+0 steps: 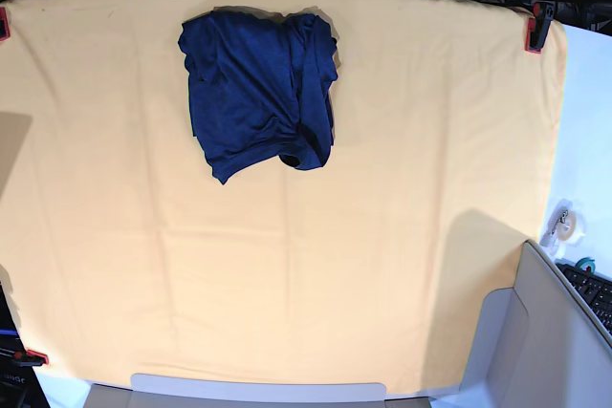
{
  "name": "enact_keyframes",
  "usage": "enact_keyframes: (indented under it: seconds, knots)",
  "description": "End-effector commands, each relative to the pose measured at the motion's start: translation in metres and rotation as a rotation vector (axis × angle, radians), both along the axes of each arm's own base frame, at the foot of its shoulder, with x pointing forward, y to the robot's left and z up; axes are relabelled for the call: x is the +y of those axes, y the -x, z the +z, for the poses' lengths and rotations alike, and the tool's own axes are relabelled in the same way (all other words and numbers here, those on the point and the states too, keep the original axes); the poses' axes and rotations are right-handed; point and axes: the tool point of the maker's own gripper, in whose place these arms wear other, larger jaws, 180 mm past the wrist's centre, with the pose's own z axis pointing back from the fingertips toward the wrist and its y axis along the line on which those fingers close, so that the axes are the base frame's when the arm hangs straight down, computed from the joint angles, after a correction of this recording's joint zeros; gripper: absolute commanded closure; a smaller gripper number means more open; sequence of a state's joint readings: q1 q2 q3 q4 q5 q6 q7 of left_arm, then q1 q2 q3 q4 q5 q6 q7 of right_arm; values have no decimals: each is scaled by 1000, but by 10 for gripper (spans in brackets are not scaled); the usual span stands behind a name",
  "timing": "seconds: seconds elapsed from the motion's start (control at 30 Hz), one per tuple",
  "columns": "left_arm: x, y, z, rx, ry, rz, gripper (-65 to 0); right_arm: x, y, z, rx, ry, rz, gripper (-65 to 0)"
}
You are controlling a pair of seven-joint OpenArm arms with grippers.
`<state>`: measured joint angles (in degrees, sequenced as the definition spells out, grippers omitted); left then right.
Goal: Fold the T-shirt properly
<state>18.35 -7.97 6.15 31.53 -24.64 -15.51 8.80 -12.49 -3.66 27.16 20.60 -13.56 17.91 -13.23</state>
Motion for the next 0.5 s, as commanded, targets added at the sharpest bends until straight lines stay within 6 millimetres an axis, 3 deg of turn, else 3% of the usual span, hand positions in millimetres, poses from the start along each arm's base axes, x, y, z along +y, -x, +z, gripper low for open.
enact_keyframes:
  seconds: [0.0,0.23,0.47]
  knots:
    - [-1,-5,0,-28,0,-11,0,-5,5,-1,6,29,-5,0]
    - [-14,-3,-14,-76,-36,-52,0,-21,-4,-5,-18,152,-27,0]
    - [21,-3,-18,-52,-288,-198,0,-6,-17,-6,-33,132,-31,0]
